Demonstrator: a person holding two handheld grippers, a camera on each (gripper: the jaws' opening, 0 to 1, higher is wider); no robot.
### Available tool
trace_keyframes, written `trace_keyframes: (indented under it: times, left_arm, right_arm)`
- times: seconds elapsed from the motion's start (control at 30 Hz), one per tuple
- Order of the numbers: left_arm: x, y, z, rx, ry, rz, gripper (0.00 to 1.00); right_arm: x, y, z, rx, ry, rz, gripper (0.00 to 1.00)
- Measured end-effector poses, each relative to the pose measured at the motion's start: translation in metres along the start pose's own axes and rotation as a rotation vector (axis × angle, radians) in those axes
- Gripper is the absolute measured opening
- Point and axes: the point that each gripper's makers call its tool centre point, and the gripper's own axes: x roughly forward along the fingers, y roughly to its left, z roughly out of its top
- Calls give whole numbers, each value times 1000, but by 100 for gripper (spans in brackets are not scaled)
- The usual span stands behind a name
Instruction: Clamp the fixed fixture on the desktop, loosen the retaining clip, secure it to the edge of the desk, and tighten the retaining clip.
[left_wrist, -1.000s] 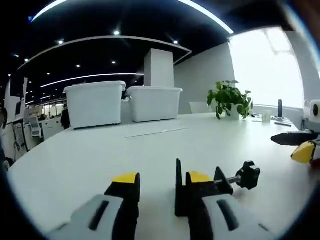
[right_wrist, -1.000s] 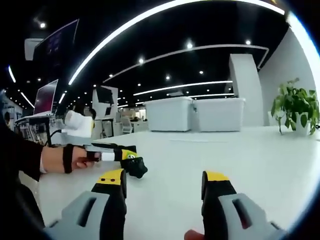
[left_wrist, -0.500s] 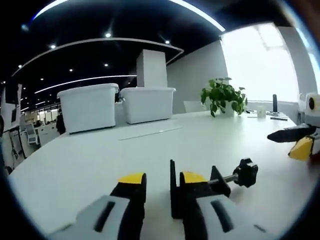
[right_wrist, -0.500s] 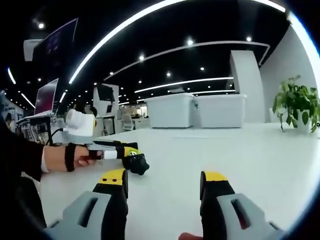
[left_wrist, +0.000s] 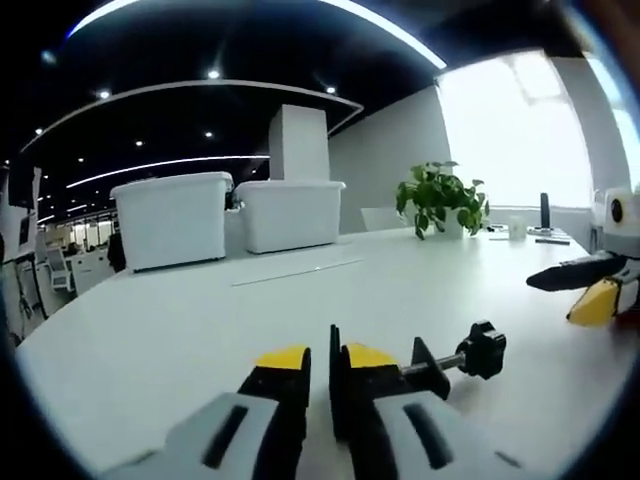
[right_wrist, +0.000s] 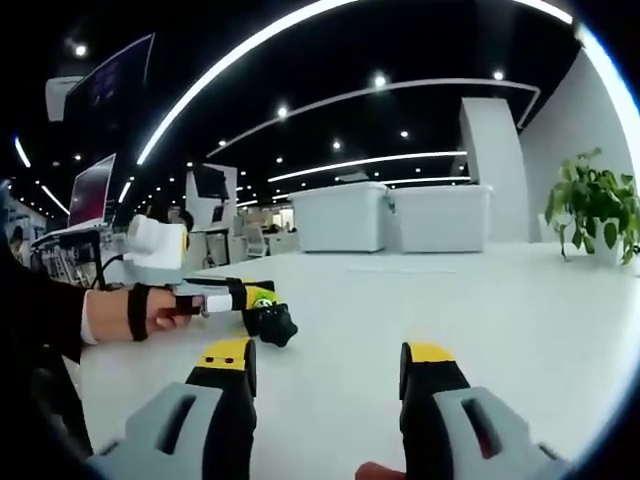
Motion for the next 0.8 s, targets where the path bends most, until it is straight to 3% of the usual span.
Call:
trace_keyframes:
  times: [0.23,0.47,0.67,0.8]
  left_arm:
    - [0,-5,0,6,0,-33,5]
    - [1,-4,0,-5,2,-35,5]
    - [1,-4,0,13,1,-29,5]
    - [0,-3,0,18,0,-27,5]
  right_arm:
    - [1,0,-1,32,8,16,56]
    - [8,11,1,275,14,154,61]
    - [38,30,-1,341,42,206,56]
    - [70,38,-14,371,127,216,53]
